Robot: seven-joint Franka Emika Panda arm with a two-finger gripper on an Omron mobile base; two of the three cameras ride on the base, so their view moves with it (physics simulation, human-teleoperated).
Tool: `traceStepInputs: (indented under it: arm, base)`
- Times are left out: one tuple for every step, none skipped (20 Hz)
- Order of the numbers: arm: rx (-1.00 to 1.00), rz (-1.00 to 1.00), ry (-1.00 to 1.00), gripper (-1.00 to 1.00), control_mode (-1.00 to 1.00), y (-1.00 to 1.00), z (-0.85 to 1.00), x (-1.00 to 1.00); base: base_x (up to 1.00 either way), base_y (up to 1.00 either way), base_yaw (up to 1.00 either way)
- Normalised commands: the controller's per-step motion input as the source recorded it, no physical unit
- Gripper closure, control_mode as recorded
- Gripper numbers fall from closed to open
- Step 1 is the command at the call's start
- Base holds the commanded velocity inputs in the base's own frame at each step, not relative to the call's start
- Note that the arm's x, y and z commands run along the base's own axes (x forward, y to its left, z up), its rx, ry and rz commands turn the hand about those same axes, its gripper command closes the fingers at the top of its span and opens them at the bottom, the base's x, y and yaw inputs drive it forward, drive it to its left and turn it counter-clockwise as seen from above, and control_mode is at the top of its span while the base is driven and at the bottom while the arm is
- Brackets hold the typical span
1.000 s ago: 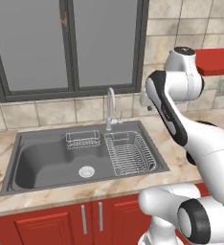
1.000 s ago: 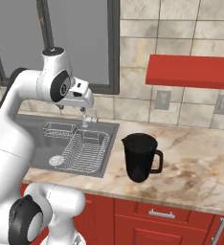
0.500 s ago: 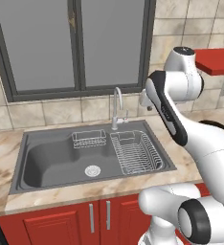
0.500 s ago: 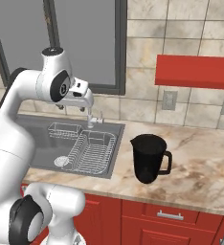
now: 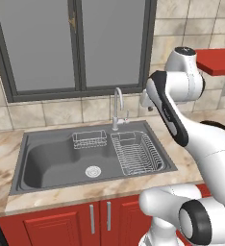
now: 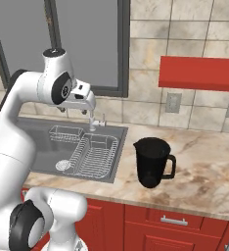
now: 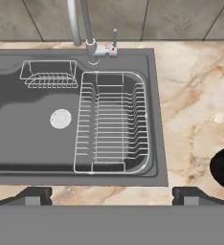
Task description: Turn on the sink faucet and place the jug under the water for a few seconds to fill it up.
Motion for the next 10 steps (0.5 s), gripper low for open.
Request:
traceStepInputs:
  arm:
    - [0.00,0.00,0.00,-1.00,1.00,0.00,0.00,0.00]
    - [0.00,0.00,0.01,-1.00,-1.00,0.00,-0.06,0.02]
    - [0.00,0.00,0.00,-1.00,-1.00,0.00,-0.15,0.00]
    - [0.03,0.00,0.00,-1.00,-1.00,-0.19,-0.24,0.13]
    - [0.05,0.00,0.00,-1.00,-1.00,-0.28,-0.29,0.22]
    - [0.04,0.00,-0.01,-1.00,-1.00,-0.27,-0.38,0.24]
    - [0.05,0.00,-0.06,-1.00,-1.00,-0.28,-0.39,0.29]
    - [0.06,0.00,-0.08,-1.00,-1.00,-0.32,-0.44,0.34]
    - [0.09,0.00,-0.12,-1.00,-1.00,-0.36,-0.44,0.38]
    - [0.08,0.00,-0.12,-1.00,-1.00,-0.26,-0.48,0.51]
  base:
    - [0.00,0.00,0.00]
    - [0.00,0.00,0.00]
    - [0.00,0.00,0.00]
    - [0.00,0.00,0.00]
    - [0.00,0.00,0.00]
    - [0.00,0.00,0.00]
    - [0.00,0.00,0.00]
    - [0.00,0.00,0.00]
    - [0.00,0.00,0.00]
    - [0.00,0.00,0.00]
